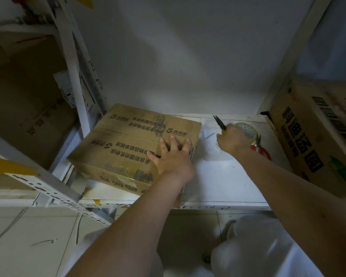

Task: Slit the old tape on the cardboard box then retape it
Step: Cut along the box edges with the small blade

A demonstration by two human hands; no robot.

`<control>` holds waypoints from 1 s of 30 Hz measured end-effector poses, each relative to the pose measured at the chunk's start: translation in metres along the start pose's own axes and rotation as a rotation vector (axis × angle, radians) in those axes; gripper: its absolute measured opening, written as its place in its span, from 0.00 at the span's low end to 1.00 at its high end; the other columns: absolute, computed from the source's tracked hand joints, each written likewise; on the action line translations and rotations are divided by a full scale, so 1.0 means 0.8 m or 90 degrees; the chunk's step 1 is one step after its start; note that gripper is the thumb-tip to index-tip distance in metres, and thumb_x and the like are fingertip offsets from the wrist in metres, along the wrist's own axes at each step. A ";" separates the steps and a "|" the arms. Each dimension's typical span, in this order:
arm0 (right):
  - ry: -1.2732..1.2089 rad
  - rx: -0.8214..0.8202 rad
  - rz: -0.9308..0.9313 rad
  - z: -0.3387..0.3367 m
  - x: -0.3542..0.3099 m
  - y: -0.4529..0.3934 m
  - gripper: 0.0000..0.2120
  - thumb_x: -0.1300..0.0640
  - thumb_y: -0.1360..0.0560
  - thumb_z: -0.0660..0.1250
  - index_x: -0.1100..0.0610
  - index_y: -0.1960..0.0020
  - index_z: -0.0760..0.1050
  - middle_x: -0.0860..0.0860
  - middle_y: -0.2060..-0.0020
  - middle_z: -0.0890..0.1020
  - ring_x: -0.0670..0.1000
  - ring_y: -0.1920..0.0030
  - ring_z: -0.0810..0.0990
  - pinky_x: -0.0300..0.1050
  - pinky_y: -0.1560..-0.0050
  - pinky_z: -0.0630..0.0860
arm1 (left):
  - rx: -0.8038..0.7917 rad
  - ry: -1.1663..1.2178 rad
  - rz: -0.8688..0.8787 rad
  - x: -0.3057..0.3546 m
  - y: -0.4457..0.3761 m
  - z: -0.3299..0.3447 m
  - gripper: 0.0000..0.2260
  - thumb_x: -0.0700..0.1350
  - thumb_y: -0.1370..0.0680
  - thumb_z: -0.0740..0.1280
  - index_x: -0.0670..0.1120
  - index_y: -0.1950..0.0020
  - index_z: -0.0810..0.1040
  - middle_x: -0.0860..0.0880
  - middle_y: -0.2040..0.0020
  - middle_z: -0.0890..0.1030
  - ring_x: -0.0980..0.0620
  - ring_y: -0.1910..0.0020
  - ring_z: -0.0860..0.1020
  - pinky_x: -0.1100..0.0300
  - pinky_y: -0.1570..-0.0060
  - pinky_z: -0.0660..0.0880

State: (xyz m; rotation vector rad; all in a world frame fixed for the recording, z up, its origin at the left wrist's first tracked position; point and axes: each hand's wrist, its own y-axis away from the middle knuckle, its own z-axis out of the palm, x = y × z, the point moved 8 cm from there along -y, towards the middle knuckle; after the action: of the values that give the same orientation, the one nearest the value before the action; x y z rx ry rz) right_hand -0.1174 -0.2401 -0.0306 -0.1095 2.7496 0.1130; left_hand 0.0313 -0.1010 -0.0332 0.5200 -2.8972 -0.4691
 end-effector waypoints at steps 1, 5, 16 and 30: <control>-0.056 -0.007 -0.028 0.001 -0.013 -0.003 0.15 0.51 0.23 0.63 0.59 0.41 0.71 0.57 0.46 0.77 0.59 0.50 0.78 0.47 0.56 0.73 | -0.006 0.003 0.004 0.001 0.001 0.000 0.35 0.54 0.21 0.61 0.60 0.23 0.40 0.49 0.22 0.37 0.38 0.24 0.36 0.26 0.33 0.43; -0.189 -0.129 -0.159 0.012 -0.077 -0.002 0.17 0.52 0.23 0.64 0.52 0.35 0.69 0.51 0.44 0.75 0.54 0.46 0.75 0.47 0.49 0.72 | -0.019 0.011 0.005 -0.002 0.014 0.000 0.38 0.52 0.23 0.64 0.59 0.23 0.40 0.50 0.22 0.36 0.41 0.24 0.36 0.26 0.34 0.42; 0.035 -0.224 -0.138 0.027 -0.089 0.034 0.21 0.50 0.26 0.66 0.57 0.36 0.69 0.55 0.39 0.68 0.56 0.45 0.74 0.51 0.45 0.75 | -0.135 0.100 -0.164 -0.047 0.068 0.011 0.48 0.48 0.27 0.71 0.57 0.24 0.35 0.45 0.24 0.30 0.32 0.27 0.33 0.21 0.39 0.50; -0.142 -0.323 -0.032 0.016 -0.028 0.151 0.10 0.54 0.27 0.66 0.60 0.50 0.75 0.53 0.61 0.74 0.50 0.60 0.73 0.41 0.64 0.68 | -0.028 -0.080 -0.095 -0.076 0.088 -0.015 0.37 0.45 0.24 0.66 0.56 0.22 0.47 0.47 0.22 0.49 0.38 0.24 0.51 0.34 0.32 0.59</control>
State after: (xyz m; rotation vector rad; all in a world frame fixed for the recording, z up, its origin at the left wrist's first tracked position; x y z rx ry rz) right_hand -0.1027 -0.1175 -0.0264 -0.2830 2.4338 0.7589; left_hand 0.0683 -0.0194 -0.0049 0.7276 -2.9721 -0.6055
